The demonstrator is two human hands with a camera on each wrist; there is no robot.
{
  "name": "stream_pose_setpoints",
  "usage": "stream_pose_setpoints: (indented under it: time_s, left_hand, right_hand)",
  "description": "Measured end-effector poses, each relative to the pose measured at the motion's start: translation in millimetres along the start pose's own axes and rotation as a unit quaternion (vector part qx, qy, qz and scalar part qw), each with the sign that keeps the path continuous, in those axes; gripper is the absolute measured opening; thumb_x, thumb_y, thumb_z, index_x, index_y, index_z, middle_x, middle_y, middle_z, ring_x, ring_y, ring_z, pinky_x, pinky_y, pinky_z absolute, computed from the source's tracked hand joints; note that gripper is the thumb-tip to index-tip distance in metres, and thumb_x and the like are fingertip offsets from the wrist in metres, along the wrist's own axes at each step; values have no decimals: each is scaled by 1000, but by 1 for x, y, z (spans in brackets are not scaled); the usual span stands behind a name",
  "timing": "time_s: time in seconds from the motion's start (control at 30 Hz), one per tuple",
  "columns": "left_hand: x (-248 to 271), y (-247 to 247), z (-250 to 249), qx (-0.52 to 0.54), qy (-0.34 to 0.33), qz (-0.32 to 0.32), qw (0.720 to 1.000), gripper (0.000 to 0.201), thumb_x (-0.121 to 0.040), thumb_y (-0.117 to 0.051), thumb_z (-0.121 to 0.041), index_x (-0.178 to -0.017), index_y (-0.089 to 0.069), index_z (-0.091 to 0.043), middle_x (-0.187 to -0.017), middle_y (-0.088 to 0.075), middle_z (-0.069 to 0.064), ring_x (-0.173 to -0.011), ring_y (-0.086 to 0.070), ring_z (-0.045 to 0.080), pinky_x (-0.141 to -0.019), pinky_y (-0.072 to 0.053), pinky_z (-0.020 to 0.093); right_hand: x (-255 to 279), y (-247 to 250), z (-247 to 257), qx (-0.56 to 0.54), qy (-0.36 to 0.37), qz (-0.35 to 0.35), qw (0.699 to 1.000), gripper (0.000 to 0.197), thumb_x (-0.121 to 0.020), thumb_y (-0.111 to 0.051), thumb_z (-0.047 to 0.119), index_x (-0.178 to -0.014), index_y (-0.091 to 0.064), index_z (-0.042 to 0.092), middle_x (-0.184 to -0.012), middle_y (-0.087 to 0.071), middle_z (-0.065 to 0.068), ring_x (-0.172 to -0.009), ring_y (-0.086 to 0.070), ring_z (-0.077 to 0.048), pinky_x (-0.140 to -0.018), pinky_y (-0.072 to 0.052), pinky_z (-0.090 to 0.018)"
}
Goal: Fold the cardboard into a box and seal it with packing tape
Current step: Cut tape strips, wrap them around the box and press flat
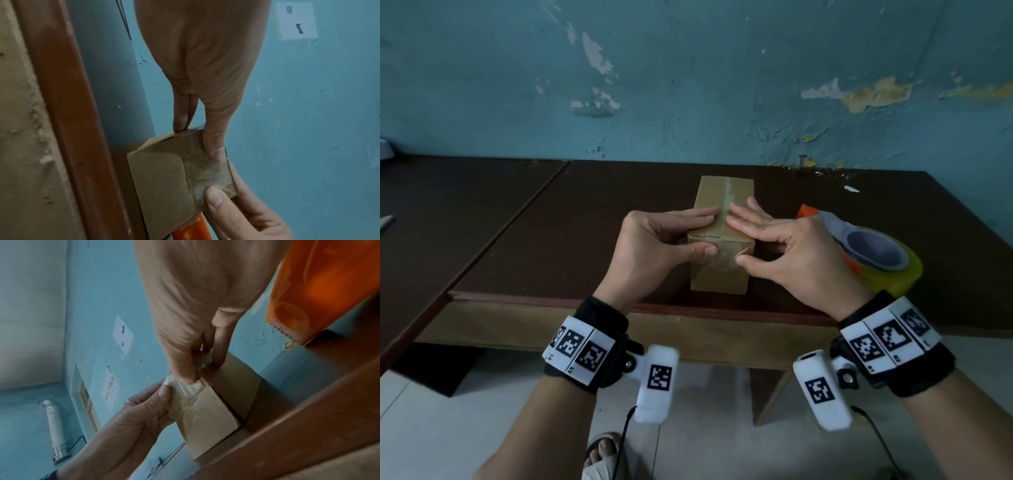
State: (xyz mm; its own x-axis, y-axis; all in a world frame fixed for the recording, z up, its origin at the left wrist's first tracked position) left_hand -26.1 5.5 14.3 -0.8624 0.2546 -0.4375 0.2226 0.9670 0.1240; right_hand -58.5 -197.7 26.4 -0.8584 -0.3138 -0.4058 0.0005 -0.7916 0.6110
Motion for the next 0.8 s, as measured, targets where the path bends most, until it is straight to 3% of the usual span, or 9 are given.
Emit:
stream_pose_setpoints:
  time_s: [0.53,0.8]
  left_hand:
    - [0,1,0,-28,-11,2,1000,44,-76,-87,0,-118,-74,5,-125,-76,7,-123,-70,15,-100,-60,37]
    - [-1,1,0,-40,-8,8,999,44,-75,-89,-5,-117,-76,0,-125,-77,4,-124,-70,12,-102,-59,39]
  right_hand:
    - [1,-6,5,43,22,-69,996,55,-80,-87,6,-132,-68,12,-144,-61,-2,-144,-48,-8,-118,-40,-25]
    - [1,-2,3,30,19,-43,998,67,-73,-93,17,-134,-66,16,-145,-60,2,-145,-45,-4,-120,-39,-27]
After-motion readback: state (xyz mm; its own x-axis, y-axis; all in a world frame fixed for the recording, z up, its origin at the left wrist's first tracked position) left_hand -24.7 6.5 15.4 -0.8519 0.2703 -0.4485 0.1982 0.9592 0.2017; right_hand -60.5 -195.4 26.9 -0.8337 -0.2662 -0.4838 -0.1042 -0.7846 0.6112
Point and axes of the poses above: each hand's wrist, its own x-axis away from the middle knuckle, its own y-axis out of the back of the hand, z = x × y, the point moved 6 cm from there along -x, towards the middle knuckle
